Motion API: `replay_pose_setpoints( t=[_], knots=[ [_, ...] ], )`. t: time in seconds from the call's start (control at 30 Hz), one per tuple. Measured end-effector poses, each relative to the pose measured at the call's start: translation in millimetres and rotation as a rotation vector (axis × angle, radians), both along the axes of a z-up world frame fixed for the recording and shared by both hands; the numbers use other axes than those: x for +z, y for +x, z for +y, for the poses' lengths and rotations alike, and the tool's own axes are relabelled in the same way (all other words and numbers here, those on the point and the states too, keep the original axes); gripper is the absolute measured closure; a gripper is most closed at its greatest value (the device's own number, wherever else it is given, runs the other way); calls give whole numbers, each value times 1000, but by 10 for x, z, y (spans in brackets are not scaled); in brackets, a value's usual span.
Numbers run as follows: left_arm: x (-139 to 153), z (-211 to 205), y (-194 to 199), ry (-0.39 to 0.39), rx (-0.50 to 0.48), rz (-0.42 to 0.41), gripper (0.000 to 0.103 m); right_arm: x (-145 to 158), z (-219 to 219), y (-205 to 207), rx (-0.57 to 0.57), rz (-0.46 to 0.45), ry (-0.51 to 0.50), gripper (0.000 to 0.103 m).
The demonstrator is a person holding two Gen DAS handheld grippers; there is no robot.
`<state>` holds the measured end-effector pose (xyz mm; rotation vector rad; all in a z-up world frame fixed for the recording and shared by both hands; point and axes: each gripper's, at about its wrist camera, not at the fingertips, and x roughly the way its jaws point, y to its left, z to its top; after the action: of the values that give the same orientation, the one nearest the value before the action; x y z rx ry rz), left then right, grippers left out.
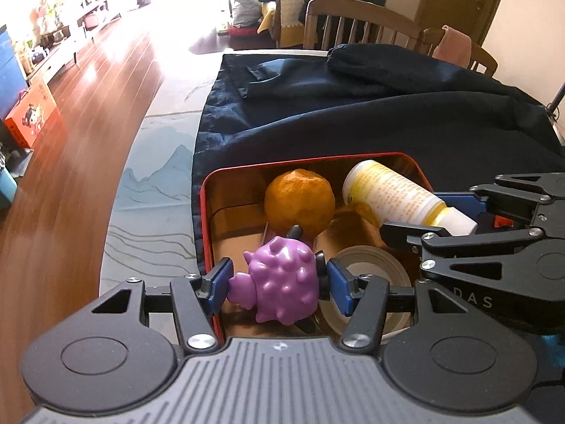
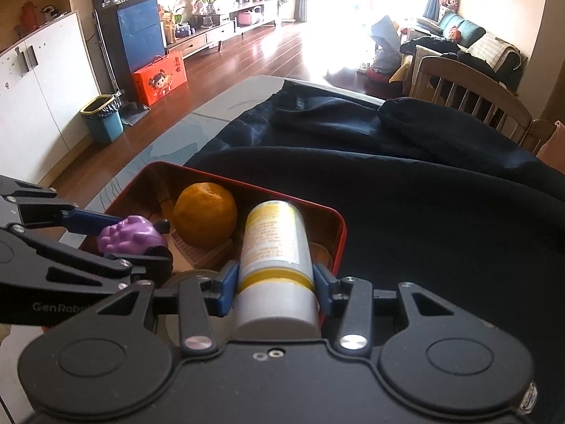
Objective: Organize rigid objects
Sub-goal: 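Carry the purple toy and white bottle into the red tin and release both, then withdraw both tools from the tin toward the small items on the cloth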
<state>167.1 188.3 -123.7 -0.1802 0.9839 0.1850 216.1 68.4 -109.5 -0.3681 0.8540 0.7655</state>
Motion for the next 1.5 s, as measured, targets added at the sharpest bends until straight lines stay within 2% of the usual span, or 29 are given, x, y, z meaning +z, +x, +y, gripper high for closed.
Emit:
replay_pose_setpoints(
  t=[0.3,0.53,0.8,1.13,1.5],
  knots=[
    [-4,-13,-8,11,-27,-9,45,31,-57,7,7,18,8,59],
    [7,3,-21,0,-17,-9,46,144,-208,-144,33,-1,44,50],
    [40,13,-54,-12,4,-18,47,245,-415,-227,3,15,99,47],
    [191,-54,-213,-14,35,-56,47,374,-634,-344,-22,9,147,42],
    [457,-408,-401,1,26,-108,46,569,-1004,-498,-14,1,201,36]
  ],
)
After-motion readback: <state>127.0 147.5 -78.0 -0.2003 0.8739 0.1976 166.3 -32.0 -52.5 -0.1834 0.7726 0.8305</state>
